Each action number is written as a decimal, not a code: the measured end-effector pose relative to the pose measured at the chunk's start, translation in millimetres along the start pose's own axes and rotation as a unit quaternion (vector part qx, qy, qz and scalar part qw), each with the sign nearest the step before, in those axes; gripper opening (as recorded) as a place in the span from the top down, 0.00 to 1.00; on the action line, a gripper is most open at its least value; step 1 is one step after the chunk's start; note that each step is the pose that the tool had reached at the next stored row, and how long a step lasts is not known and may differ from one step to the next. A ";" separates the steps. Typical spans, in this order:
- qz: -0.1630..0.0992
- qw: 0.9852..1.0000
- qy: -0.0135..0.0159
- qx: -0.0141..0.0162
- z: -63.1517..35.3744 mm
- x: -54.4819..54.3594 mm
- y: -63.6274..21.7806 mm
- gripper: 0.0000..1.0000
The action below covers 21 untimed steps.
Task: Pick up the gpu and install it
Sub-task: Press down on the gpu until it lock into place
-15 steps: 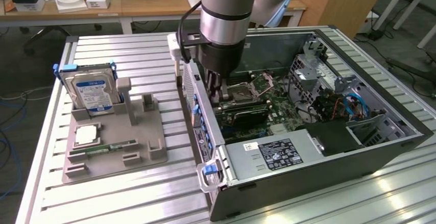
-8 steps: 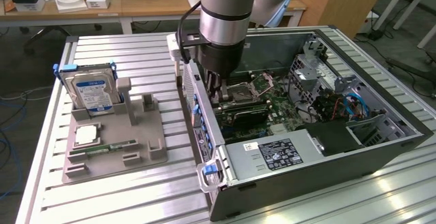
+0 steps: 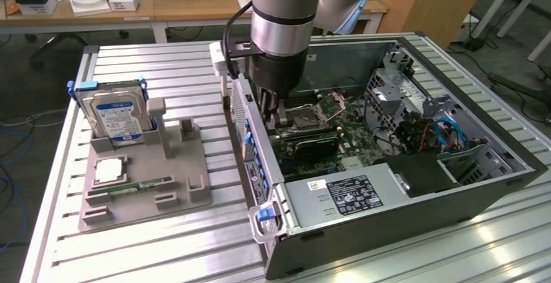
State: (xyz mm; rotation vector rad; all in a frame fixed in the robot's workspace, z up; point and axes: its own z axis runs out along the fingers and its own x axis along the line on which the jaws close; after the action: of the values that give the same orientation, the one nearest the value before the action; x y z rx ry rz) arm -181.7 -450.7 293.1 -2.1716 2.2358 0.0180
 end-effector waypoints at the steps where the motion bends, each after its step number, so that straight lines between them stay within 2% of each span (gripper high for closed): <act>1: 0.000 1.000 0.000 0.000 0.1 -0.7 0.0 0.90; 11: 0.000 1.000 0.000 0.000 5.5 -0.6 2.1 0.90; 14: 0.000 1.000 -0.001 0.000 3.7 -0.9 1.9 0.90; 16: 0.000 1.000 0.000 0.000 2.0 -0.9 0.9 0.90; 18: 0.000 1.000 0.000 -0.001 1.7 -0.7 -2.0 0.90; 21: 0.000 1.000 0.000 -0.001 2.1 -0.9 -13.3 0.90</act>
State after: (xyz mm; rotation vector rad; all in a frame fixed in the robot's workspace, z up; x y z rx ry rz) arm -168.3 -450.2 291.2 -2.1723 2.2367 0.0198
